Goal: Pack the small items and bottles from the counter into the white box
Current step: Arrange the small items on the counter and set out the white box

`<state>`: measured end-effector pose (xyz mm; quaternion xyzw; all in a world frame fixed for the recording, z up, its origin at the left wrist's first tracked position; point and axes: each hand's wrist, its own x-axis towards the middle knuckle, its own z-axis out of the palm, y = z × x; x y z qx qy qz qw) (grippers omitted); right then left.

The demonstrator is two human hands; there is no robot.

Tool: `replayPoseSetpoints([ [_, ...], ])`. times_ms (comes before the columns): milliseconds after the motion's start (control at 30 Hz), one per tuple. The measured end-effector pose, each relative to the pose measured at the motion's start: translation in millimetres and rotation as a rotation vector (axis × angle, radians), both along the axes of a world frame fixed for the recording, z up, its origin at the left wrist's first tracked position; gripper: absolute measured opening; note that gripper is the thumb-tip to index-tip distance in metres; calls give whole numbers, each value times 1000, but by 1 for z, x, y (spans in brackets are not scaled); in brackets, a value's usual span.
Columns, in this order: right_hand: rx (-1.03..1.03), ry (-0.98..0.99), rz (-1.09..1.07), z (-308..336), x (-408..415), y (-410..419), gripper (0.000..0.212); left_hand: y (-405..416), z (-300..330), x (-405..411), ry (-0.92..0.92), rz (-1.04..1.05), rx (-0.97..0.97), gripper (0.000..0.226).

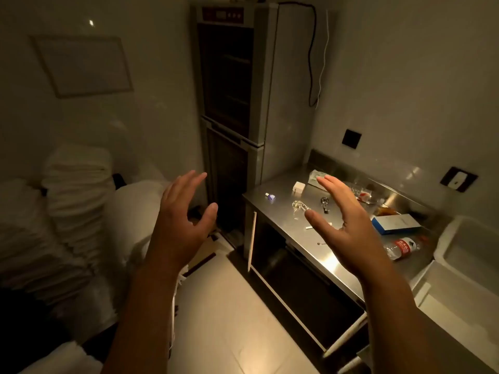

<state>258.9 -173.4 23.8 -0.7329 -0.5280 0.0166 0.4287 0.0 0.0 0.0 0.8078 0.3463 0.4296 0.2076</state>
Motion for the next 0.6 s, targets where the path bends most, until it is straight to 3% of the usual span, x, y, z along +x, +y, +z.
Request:
replayPoseSetpoints([
  [600,-19,105,-94,-14,173,32,69,39,6,193,62,-88,-20,59],
])
